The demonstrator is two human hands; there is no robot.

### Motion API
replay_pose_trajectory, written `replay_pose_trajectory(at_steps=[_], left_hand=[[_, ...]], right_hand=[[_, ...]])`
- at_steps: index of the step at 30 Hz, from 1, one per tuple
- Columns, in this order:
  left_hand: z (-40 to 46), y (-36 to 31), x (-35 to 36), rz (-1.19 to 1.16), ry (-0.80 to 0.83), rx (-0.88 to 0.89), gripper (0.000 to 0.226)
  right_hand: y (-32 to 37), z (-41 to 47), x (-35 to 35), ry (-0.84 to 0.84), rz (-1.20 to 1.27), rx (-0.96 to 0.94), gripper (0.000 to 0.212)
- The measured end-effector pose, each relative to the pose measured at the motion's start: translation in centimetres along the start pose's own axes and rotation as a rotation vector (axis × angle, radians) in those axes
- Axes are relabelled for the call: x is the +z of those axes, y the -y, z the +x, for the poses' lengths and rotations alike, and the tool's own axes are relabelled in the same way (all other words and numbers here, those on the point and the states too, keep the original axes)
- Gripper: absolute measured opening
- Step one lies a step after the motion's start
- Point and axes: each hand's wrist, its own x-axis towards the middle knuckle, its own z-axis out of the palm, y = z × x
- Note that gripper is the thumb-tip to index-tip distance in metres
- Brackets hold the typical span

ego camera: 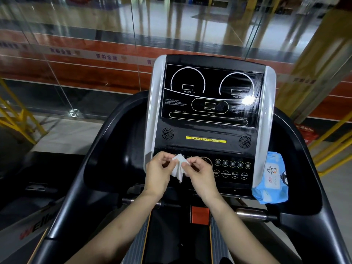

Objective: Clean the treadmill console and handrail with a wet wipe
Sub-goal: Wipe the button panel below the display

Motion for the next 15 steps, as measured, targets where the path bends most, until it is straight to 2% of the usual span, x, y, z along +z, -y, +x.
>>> replay_pose_trajectory(at_steps=[2, 6, 9, 12, 15], left_hand=[[0.0, -0.5, 0.0, -0.047, 0.059, 0.000, 0.008], [-0.3, -0.7, 0.0, -0.092, 0.202, 0.001, 0.027], [-0.3, -0.1, -0.2, -0.085, 0.248, -0.012, 0.037], [-0.2, 0.0, -1.1, -0.112, 0.270, -0.009, 0.034], [-0.1, 0.9, -2.3, 0.091, 0.224, 0.108, 0.029]], right_hand=[[0.1, -0.3, 0.2, -0.015, 0.038, -0.020, 0.007], [-0.4, -0.1, 0.8, -0.078, 0.095, -0.011, 0.019], [-1.3, 0.4, 1.4, -0.162, 0.010, -0.059, 0.021], [-1.7, 0.6, 2.1, -0.239, -0.081, -0.136, 0.015], [-1.9, 0.7, 2.6, -0.350, -0.215, -0.267, 0.015]])
